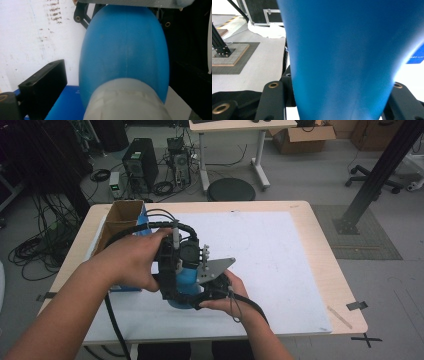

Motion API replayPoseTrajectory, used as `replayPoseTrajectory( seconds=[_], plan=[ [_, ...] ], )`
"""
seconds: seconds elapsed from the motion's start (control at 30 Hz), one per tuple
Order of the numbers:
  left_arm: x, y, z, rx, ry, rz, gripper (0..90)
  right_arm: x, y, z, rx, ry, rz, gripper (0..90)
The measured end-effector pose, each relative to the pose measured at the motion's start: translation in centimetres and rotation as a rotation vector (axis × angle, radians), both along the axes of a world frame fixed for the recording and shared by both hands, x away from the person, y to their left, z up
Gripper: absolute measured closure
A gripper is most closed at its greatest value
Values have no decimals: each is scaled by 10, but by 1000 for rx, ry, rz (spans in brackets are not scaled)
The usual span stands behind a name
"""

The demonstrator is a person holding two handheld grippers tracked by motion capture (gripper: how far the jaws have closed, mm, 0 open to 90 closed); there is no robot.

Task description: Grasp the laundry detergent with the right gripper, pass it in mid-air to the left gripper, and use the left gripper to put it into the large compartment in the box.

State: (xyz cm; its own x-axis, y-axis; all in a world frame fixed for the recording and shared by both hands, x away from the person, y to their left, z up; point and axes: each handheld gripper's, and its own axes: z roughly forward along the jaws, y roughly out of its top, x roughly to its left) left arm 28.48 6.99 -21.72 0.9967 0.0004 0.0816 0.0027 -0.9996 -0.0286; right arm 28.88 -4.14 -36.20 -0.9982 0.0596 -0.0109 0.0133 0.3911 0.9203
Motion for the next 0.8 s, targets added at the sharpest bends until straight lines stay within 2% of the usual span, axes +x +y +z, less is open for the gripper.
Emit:
replayPoseTrajectory(
  seconds=[0.23, 0.8],
  plan=[
    [0, 0, -1, 8, -9, -1, 64, 0, 0, 0, 10, -3, 0, 449],
    [-1, 0, 0, -4, -4, -12, 134, -2, 0, 2, 11, -9, 3, 449]
  ],
)
